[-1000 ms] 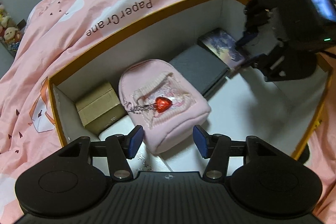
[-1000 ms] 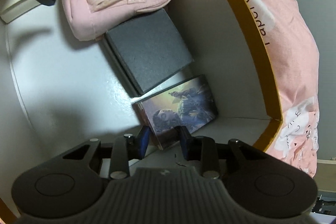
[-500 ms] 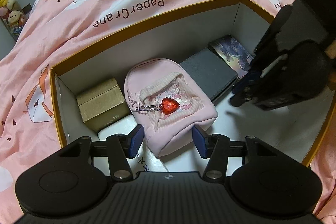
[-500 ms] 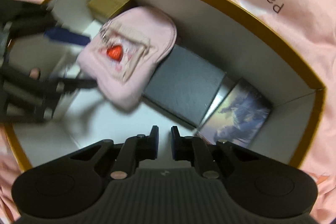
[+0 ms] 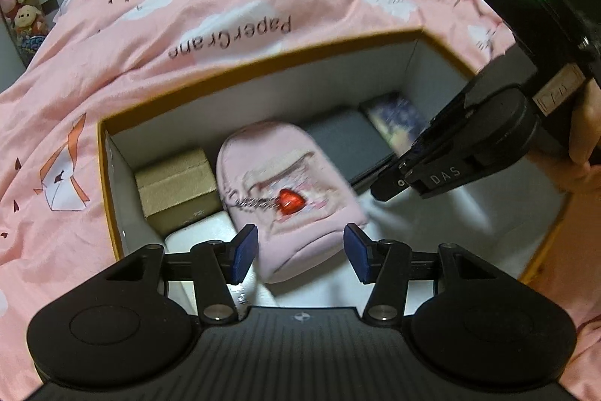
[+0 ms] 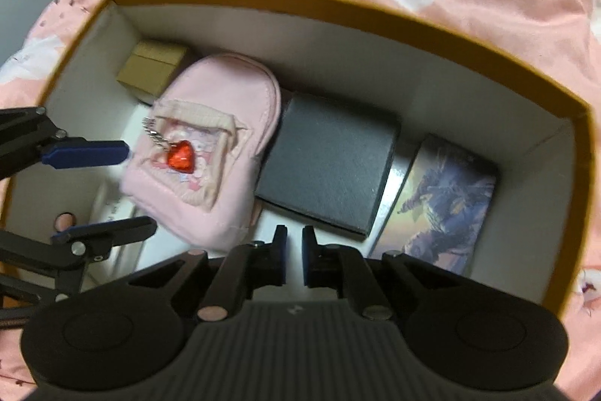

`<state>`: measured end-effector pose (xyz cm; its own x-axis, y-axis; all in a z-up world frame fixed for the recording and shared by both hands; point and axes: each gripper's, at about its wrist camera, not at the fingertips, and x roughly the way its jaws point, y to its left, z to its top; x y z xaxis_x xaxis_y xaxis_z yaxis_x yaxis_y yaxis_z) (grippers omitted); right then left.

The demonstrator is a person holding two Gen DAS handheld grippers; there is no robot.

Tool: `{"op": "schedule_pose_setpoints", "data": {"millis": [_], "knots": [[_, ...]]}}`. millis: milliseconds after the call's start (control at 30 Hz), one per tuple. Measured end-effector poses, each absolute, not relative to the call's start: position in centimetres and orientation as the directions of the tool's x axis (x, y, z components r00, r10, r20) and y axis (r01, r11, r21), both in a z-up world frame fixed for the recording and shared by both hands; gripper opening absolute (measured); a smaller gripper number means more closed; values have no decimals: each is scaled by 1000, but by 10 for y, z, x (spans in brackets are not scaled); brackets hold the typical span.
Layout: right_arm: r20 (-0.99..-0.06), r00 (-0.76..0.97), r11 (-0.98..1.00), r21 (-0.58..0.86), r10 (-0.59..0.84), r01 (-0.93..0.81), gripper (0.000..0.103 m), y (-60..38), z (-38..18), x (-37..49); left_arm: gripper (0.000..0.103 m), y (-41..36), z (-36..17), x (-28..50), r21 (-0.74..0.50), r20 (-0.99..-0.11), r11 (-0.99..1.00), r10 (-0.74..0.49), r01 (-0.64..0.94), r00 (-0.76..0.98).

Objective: Organize objects
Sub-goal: 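Grasp the brown dog plush with the left tool while the right grasps the white panda plush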

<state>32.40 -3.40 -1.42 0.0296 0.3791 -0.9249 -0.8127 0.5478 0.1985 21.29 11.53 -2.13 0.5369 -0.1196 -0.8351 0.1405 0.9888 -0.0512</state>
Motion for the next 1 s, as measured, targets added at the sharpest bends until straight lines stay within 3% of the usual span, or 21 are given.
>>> {"op": "schedule_pose_setpoints", "data": {"millis": [367, 467, 533, 900, 1000], "knots": [[-737, 259, 600, 241, 625, -763, 13, -122, 70, 260, 59, 98, 43, 136, -174, -689, 983, -165, 60, 706], [-674, 315, 616, 264, 668, -742, 28, -149, 76, 228, 57, 95, 45, 112, -198, -682, 980, -153, 21, 715], [-652, 328, 622, 287, 684, -728, 30, -162, 74, 209, 56, 94, 42, 97, -221, -692, 975, -149, -11, 707], [-764, 305, 777, 378, 569, -503, 37, -192, -1, 152, 57, 96, -31, 60, -360, -811, 903, -179, -235, 557], [-785, 300, 797, 367, 542, -480, 39, -193, -14, 148, 57, 92, -45, 59, -323, -842, 907, -144, -272, 520]]}}
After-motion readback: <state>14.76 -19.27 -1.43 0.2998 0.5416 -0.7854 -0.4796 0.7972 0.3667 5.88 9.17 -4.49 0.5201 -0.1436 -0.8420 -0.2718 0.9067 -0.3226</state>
